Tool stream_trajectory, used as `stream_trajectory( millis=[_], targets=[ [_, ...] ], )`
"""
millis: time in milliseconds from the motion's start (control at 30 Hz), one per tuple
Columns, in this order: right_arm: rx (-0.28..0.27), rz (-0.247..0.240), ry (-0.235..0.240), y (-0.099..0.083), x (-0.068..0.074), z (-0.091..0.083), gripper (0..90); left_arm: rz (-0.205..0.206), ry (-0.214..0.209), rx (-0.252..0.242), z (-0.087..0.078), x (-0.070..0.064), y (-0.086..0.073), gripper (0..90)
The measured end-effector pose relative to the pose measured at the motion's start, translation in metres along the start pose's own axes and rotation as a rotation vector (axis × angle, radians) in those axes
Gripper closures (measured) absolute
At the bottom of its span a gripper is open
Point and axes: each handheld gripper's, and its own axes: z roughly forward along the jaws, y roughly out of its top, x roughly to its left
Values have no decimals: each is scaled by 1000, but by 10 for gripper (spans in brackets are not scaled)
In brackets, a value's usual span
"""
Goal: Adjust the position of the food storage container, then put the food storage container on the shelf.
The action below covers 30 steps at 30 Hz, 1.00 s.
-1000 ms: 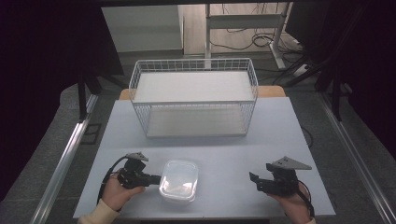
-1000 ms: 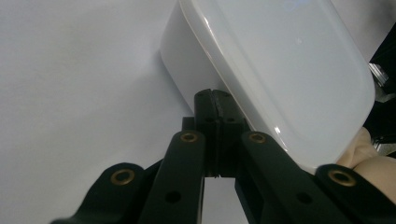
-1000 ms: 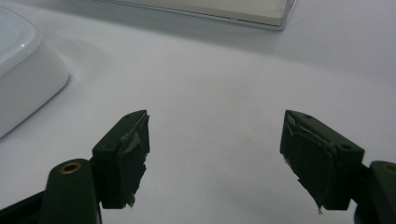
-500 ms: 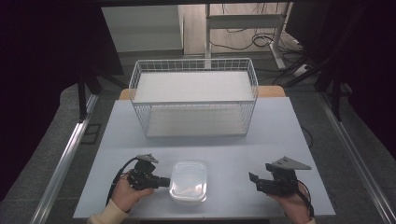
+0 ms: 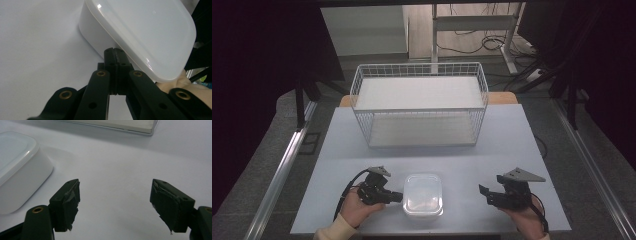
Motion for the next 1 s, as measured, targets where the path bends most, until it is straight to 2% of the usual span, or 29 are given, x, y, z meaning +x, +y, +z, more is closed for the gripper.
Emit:
stream_trajectory(
  millis=[33,67,100,167,200,233,267,333,367,533,767,867,1000],
  targets=[
    [-1,0,-1,0,0,0,242,-3,0,-6,-1,0,-1,900],
    [-1,-1,-1,0,0,0,242,-7,21,-31,-6,2,-3,897],
    [-1,-1,-1,0,0,0,242,-7,21,-31,-6,2,-3,884],
    [-5,-2,-2,0,1,-1,242,-17,41,-72,-13,3,-5,858],
    [-10,-6,3,1,3,0,242,-30,76,-122,-20,4,-8,803],
    [-10,-9,4,1,5,0,242,-30,76,-122,-20,4,-8,756],
    [-10,-9,4,1,5,0,242,-38,97,-148,-25,4,-10,756],
    [-8,-24,13,1,8,2,241,-61,121,-197,-32,6,-12,596],
    [-7,-28,16,0,8,2,241,-71,133,-213,-35,7,-14,556],
    [-5,-23,28,0,7,4,241,-99,143,-231,-40,10,-16,390],
    [-8,-24,49,0,6,5,241,-119,136,-237,-39,11,-18,337],
    [-24,1,68,3,5,4,232,-123,132,-254,-40,9,-18,313],
    [-39,-9,68,4,5,3,225,-120,135,-276,-42,10,-17,307]
  ],
)
